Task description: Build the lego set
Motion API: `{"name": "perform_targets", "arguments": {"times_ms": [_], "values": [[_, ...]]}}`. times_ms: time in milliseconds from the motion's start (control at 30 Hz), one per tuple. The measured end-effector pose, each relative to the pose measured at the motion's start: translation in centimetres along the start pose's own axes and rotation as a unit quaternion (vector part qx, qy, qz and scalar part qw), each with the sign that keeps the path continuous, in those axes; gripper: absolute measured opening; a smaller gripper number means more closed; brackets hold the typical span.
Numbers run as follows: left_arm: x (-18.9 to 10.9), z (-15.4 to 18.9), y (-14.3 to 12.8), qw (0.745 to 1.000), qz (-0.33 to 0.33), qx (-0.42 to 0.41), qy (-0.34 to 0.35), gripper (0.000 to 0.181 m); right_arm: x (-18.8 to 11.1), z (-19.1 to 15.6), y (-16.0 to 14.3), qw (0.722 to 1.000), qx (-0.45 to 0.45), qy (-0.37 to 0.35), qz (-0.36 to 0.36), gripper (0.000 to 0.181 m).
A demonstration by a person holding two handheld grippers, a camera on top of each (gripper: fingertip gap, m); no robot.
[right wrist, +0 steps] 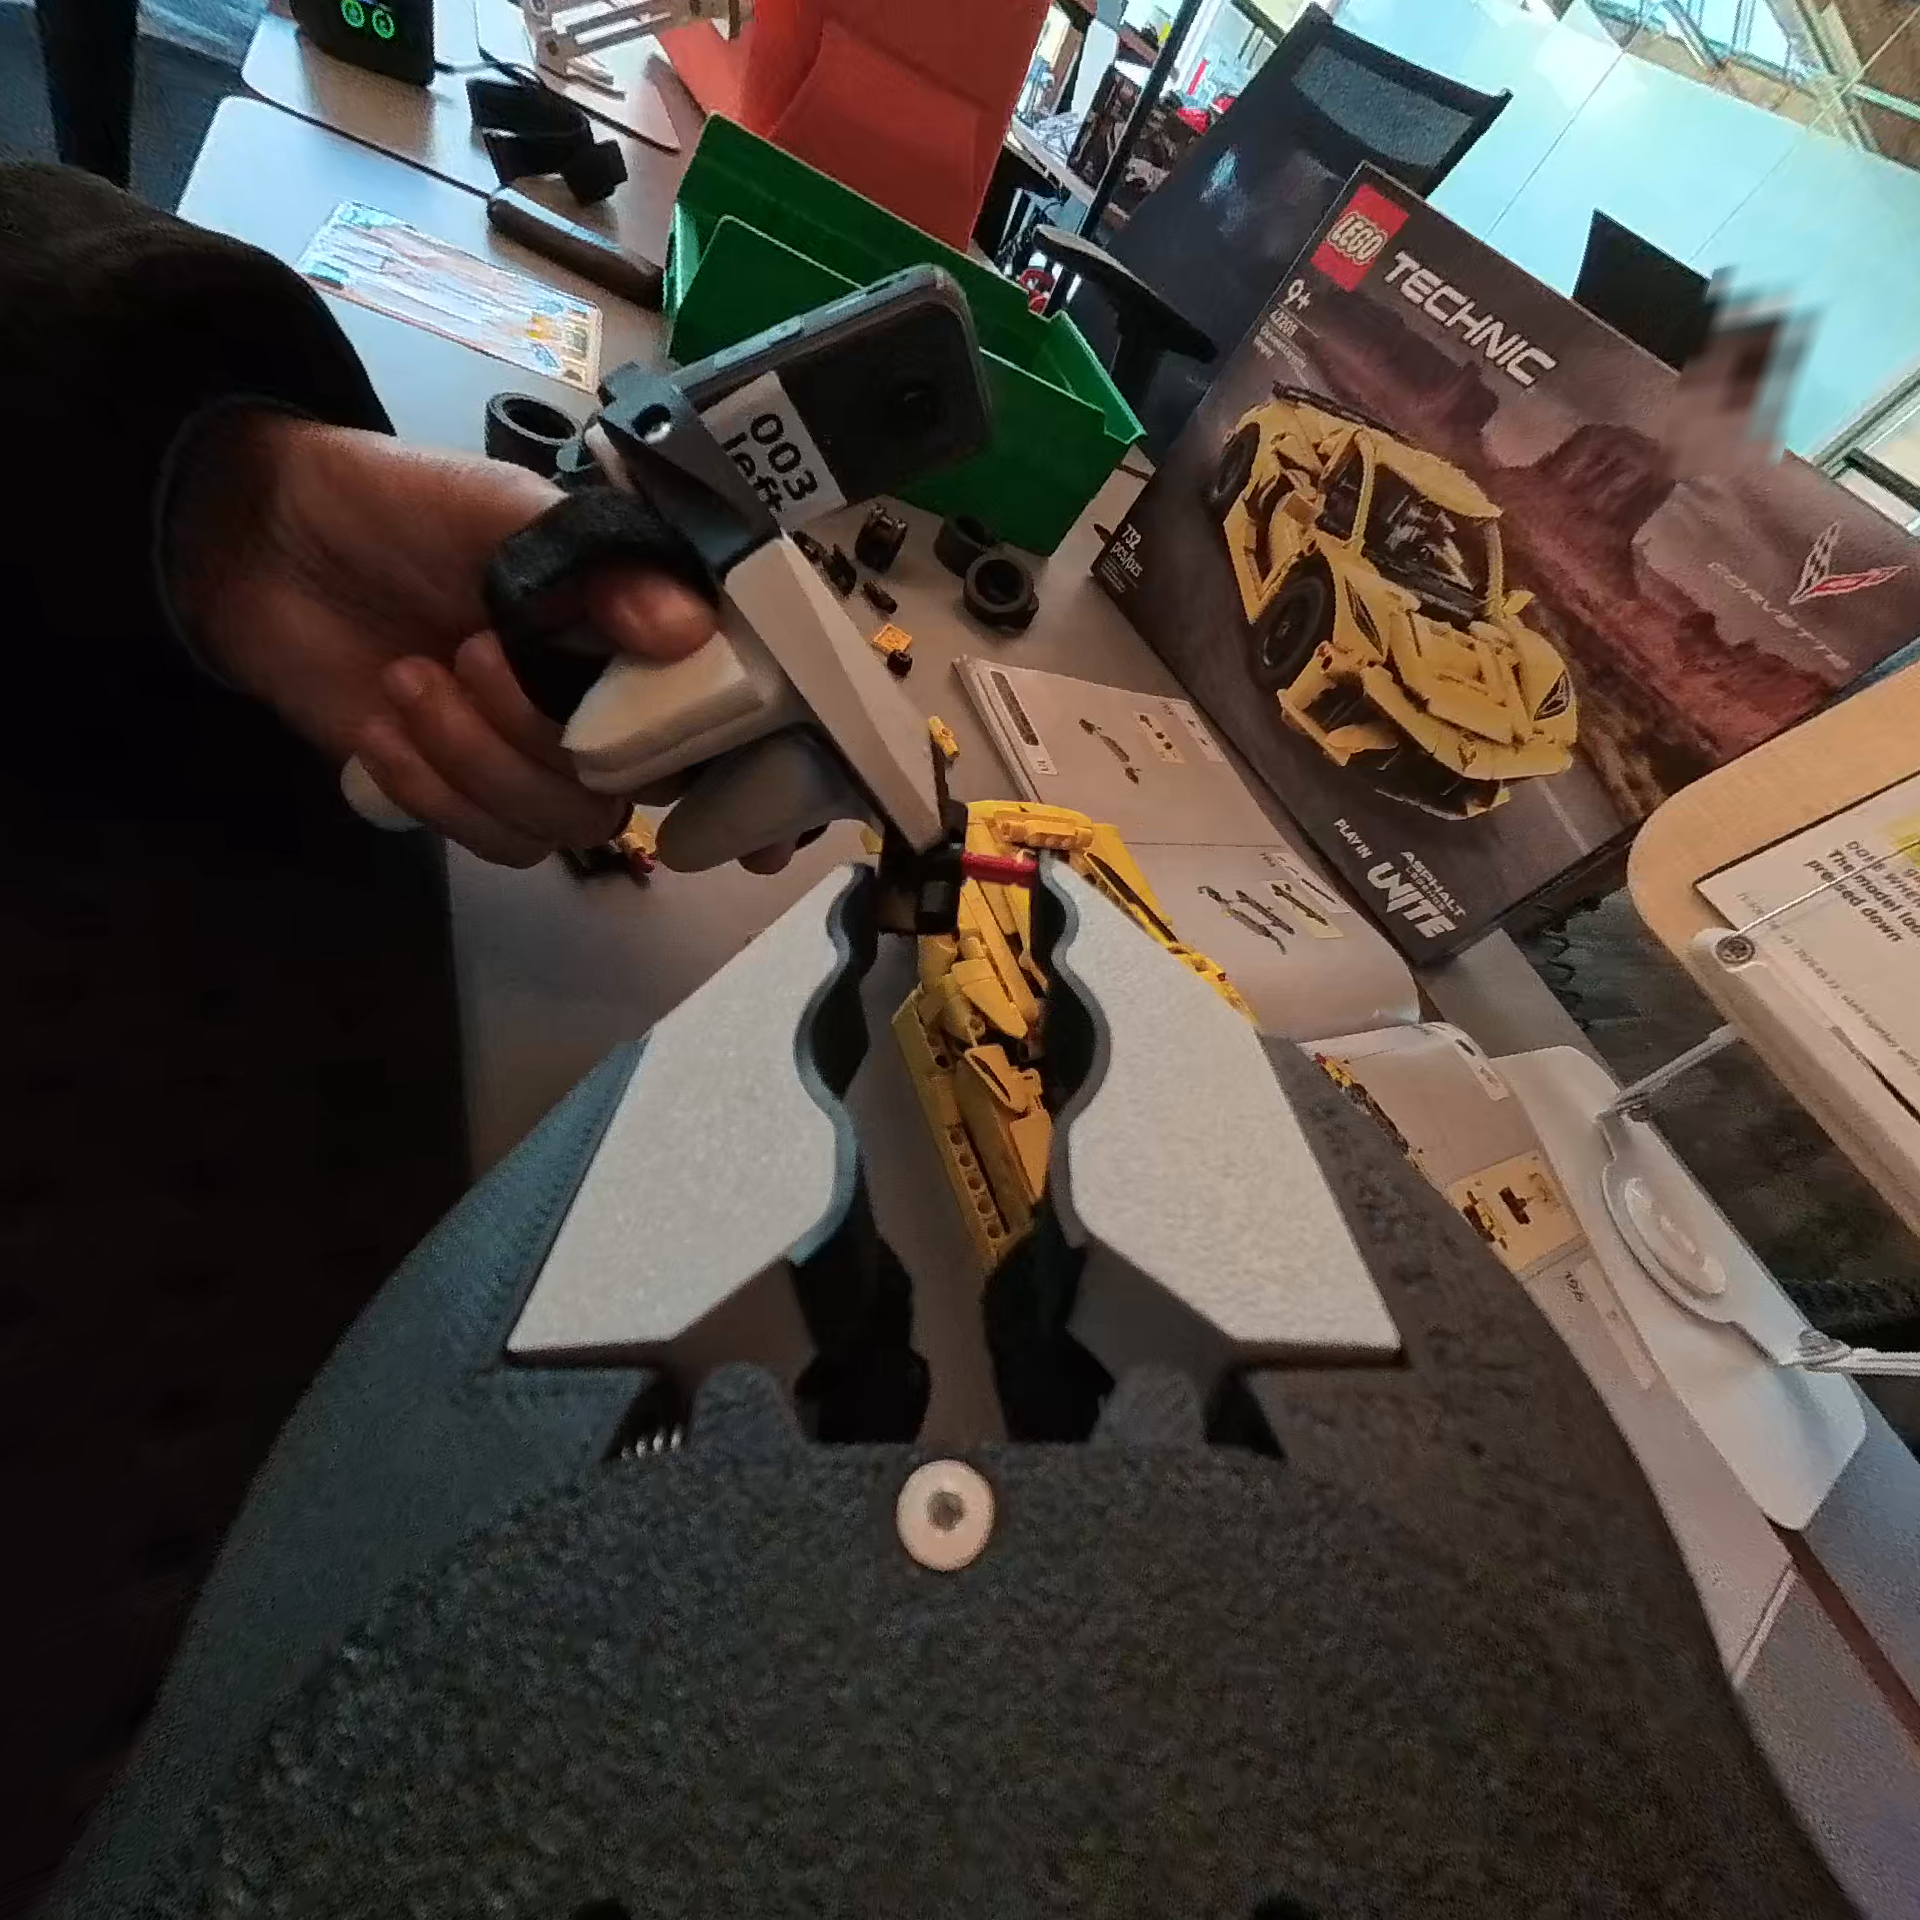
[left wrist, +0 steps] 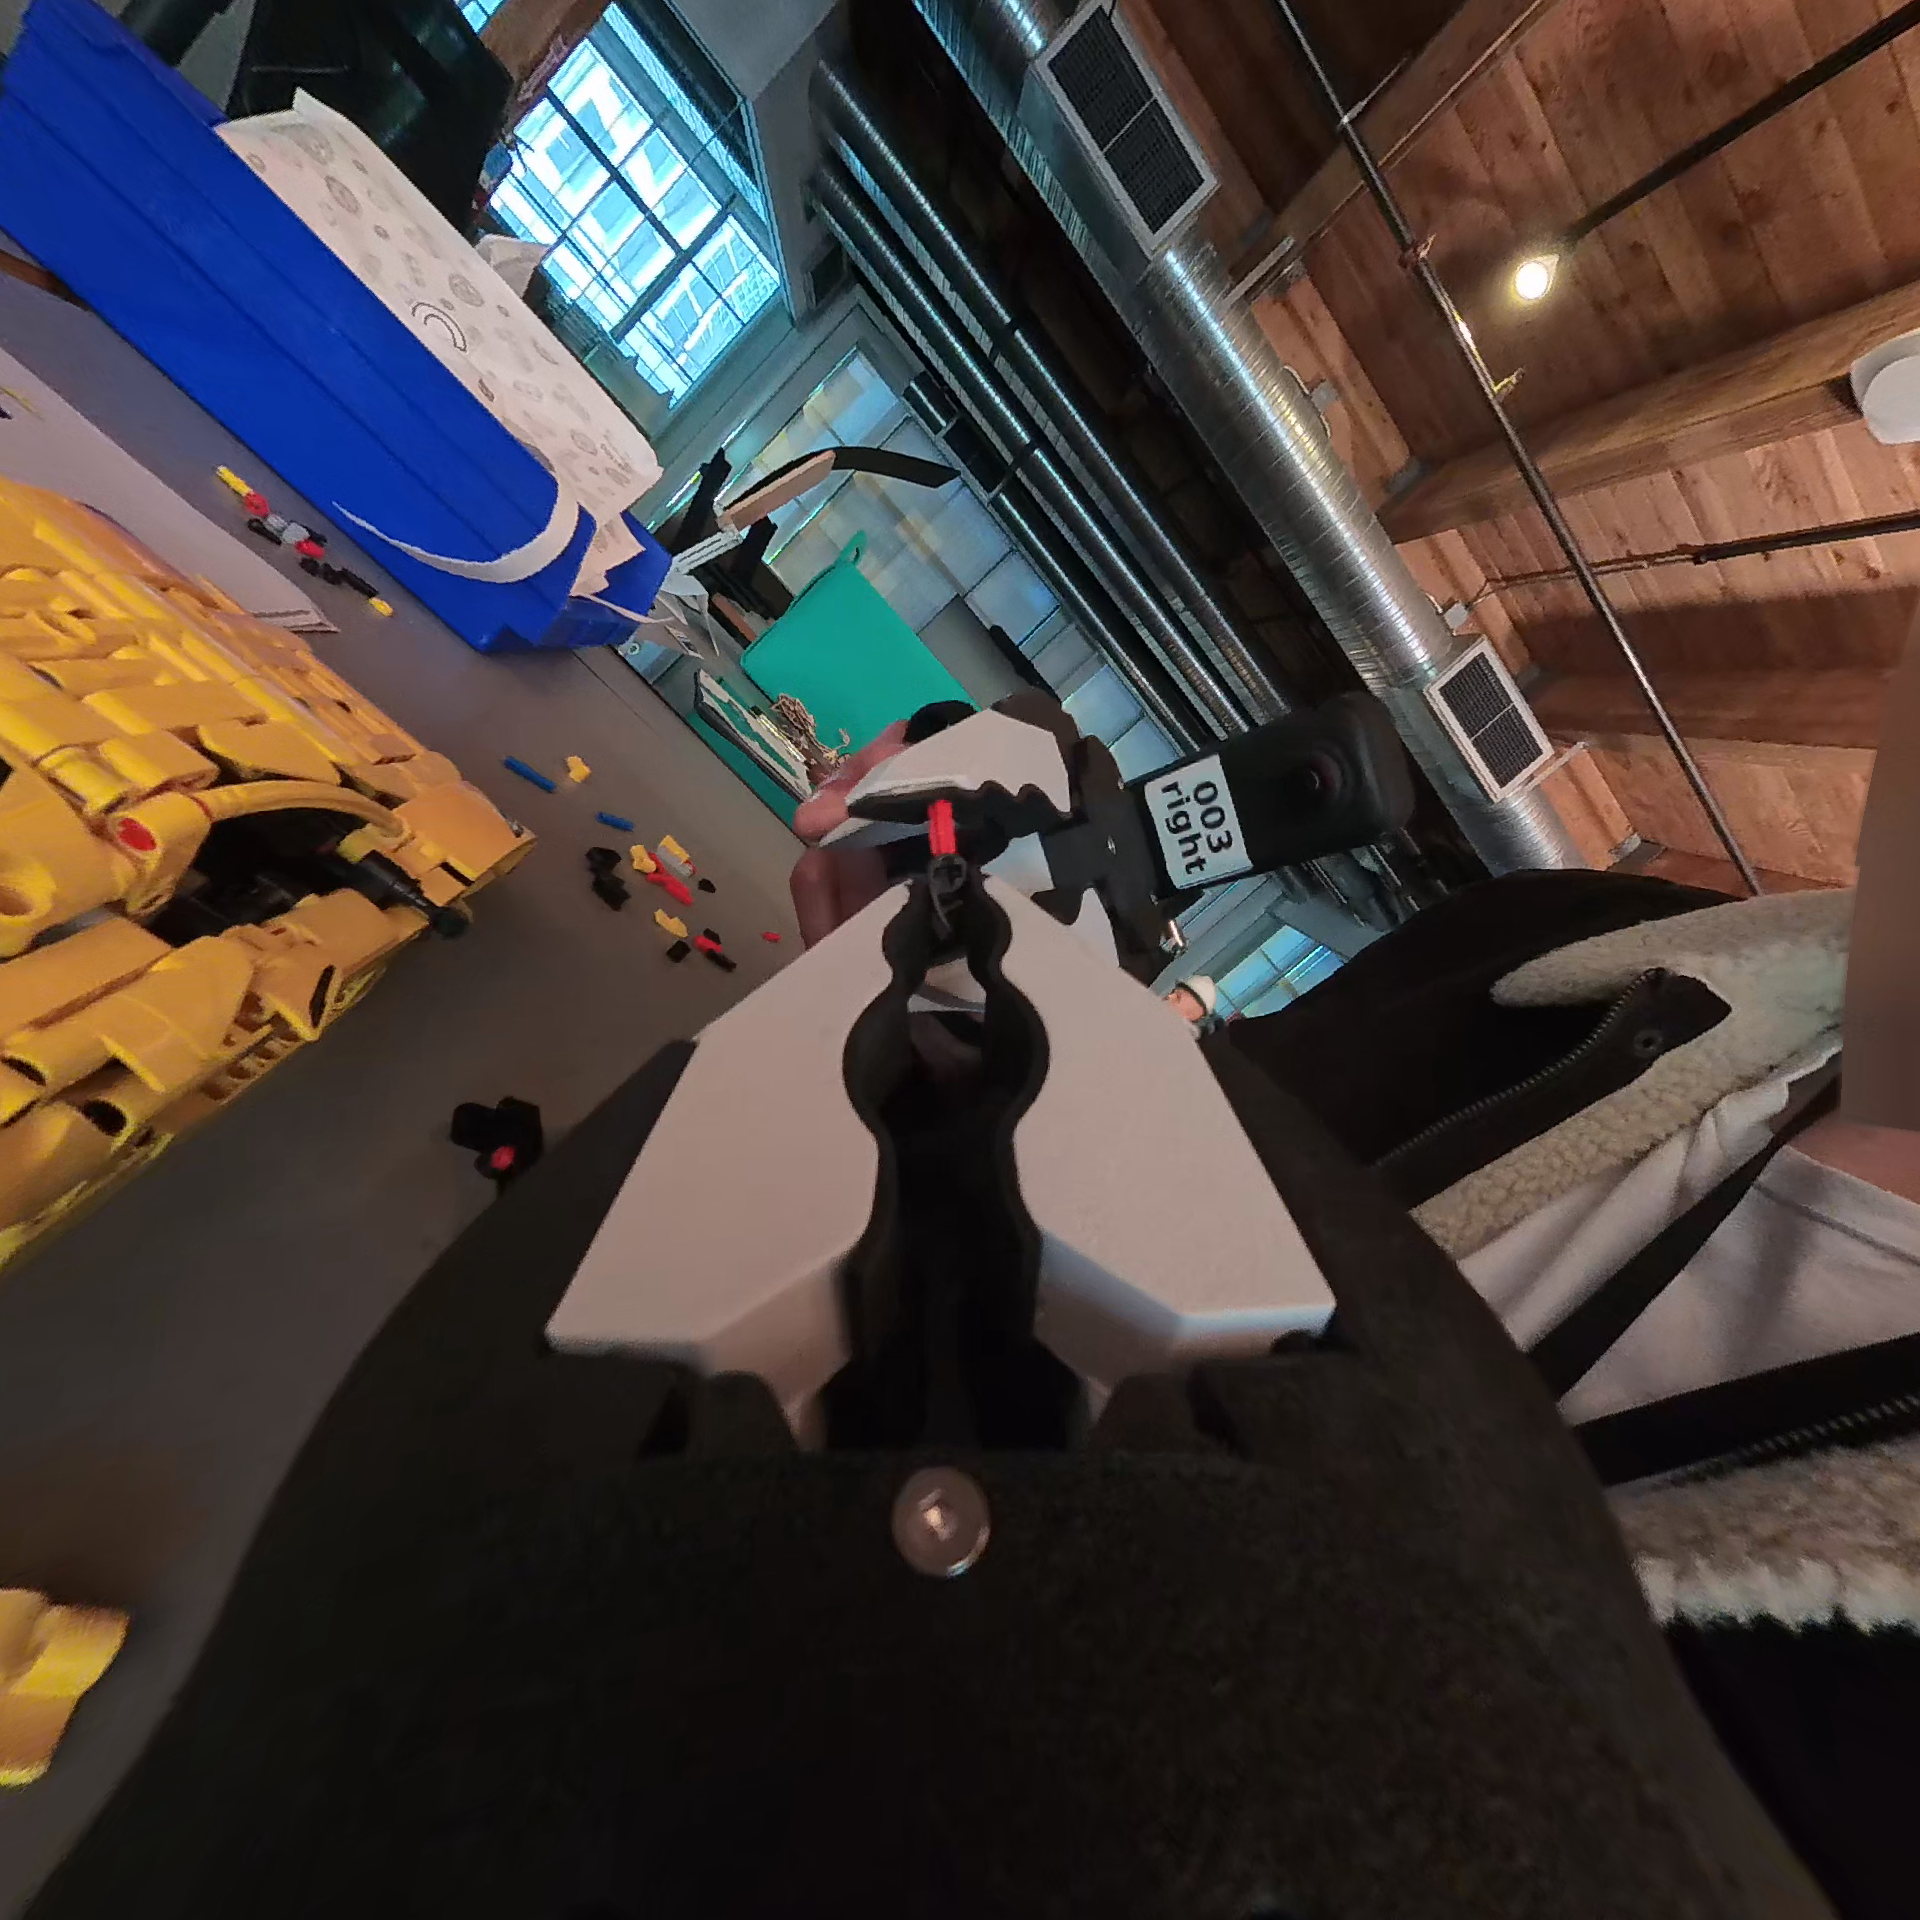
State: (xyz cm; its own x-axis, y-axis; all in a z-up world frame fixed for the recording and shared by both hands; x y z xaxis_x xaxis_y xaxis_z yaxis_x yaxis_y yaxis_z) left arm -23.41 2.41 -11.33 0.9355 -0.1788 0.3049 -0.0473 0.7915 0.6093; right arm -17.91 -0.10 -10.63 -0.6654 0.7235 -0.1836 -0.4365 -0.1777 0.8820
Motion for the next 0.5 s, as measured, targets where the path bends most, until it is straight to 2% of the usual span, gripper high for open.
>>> {"name": "perform_targets", "arguments": {"times_ms": [167, 500], "values": [[0.11, -0.53, -0.59, 1.000, -0.022, 0.006, 0.022, 0.006, 0.03, -0.43, -0.81, 0.999, -0.019, 0.028, -0.023, 0.027], [0.12, -0.54, -0.53, 1.000, -0.016, 0.004, 0.022, 0.006, 0.11, -0.43, -0.86, 0.999, -0.012, 0.015, -0.025, 0.022]]}}
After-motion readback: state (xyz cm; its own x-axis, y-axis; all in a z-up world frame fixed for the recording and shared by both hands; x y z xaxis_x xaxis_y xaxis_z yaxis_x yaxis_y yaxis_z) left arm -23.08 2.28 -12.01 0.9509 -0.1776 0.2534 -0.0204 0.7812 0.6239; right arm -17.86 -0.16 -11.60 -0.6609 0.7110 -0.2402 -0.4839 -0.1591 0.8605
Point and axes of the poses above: each gripper's, where its closed fingertips meet, x out along the fingers, y out of its top, z = x × y across the jaws, the point moved 4 cm from there along -x, back along the fingers, and after that the axes turned 6 degrees about z, right-handed, at the moved point
